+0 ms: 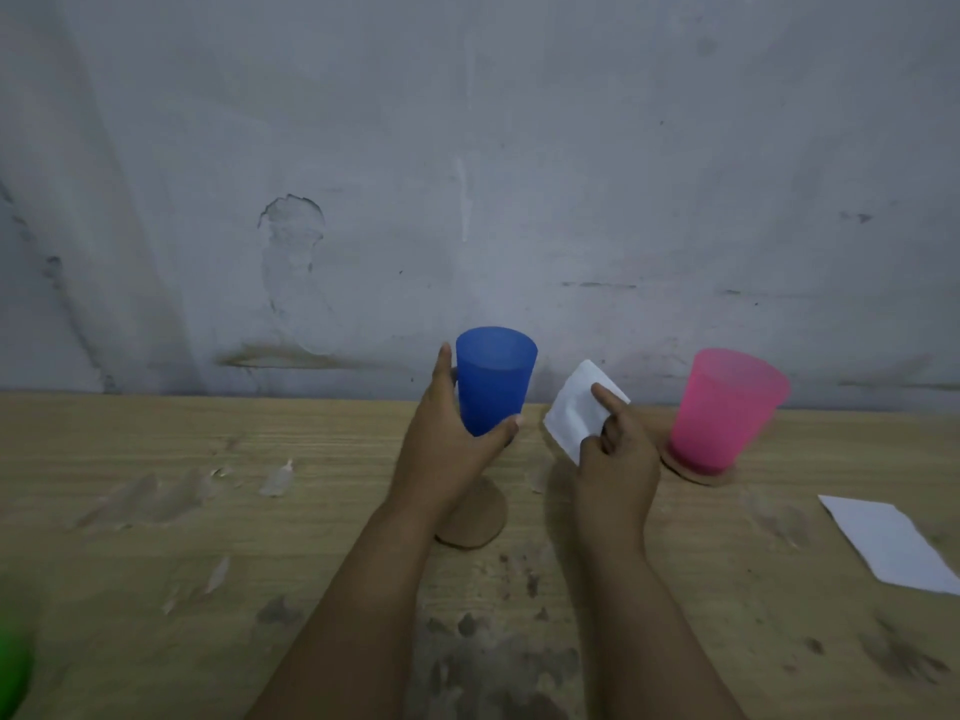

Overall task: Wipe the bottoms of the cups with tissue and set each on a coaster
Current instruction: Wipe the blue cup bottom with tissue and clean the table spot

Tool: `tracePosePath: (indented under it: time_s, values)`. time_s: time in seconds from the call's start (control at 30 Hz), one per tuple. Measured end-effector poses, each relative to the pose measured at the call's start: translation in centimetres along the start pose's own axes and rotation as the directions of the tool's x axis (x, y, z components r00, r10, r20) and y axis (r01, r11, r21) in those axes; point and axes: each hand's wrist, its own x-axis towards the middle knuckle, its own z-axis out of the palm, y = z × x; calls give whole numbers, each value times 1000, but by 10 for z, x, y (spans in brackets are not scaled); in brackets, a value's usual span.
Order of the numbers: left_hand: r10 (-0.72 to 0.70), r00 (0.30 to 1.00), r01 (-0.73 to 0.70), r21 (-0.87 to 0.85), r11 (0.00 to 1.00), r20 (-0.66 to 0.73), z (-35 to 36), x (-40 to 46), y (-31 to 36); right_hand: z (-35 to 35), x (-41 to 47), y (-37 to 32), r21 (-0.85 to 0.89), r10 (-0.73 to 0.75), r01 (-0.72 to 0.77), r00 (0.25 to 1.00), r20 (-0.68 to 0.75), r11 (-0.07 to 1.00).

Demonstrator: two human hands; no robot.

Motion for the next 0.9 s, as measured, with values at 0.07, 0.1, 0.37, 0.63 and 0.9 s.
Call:
tracePosePath:
  time_s: [0.07,0.1,0.37,0.63,0.9]
  values:
    - [10,1000,-10,27,1000,6,2,0,0,1,0,0,-1,1,-1,1000,12,1000]
    - [11,1000,-11,45,999,3,3,1,0,1,-1,0,-5,-2,2,1000,19,1000]
    - [-12,999,9,-54,999,-50,2,2,-2,0,0,-2,-19,-4,5,998,70,1000]
    - [-14,981,-55,-350,935,-191,-6,-2,19,0,1,-2,45,81,-87,989,124,995]
    - [9,988,-74,-413,908,-157,5,-8,29,0,-2,-8,353,174,-311,913,370,882]
